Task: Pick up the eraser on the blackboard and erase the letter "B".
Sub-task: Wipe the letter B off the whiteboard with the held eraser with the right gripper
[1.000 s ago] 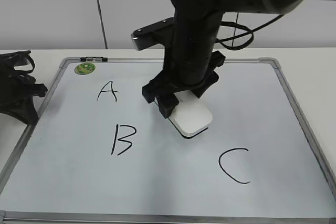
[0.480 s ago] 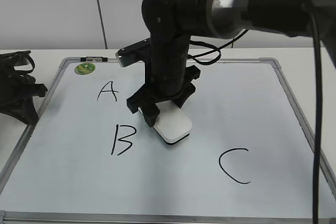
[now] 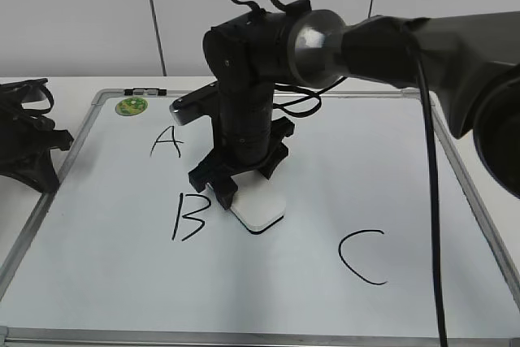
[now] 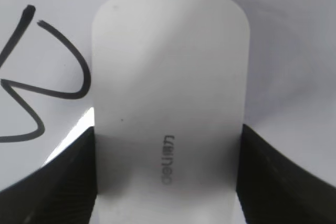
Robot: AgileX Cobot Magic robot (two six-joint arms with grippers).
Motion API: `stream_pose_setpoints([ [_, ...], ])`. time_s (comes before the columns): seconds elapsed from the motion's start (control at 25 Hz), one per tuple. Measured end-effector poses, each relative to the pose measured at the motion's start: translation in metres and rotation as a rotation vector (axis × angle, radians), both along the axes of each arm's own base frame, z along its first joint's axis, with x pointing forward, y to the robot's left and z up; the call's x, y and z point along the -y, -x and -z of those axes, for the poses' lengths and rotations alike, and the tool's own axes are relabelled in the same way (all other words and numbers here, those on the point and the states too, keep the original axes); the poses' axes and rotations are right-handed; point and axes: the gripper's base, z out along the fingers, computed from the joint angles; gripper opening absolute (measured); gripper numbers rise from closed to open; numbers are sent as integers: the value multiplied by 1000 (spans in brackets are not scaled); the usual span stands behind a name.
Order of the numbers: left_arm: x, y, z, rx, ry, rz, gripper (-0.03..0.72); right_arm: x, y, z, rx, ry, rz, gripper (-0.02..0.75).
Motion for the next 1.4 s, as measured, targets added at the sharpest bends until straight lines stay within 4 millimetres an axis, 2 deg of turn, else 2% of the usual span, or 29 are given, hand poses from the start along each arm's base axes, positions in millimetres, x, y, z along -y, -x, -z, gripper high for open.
stream_pose_setpoints([
  [0.24, 0, 0, 0, 0, 0, 0, 11, -12, 7, 3, 19, 22, -44, 546],
  [0.32, 0, 0, 0, 0, 0, 0, 11, -22, 14, 3, 29, 24, -73, 546],
  [0.6, 0, 0, 0, 0, 0, 0, 11, -68, 57, 6, 26, -14, -199, 546],
  [0.76, 0, 0, 0, 0, 0, 0, 11, -81, 72, 6, 18, -28, -238, 546],
  [1.08, 0, 0, 0, 0, 0, 0, 11, -82, 68, 4, 34, -12, -240, 546],
  [1.28, 0, 0, 0, 3, -1, -1, 11, -74, 54, 3, 32, -17, -202, 546],
  [1.4, 0, 0, 0, 3, -1, -1, 10, -59, 37, 3, 48, -3, -149, 546],
])
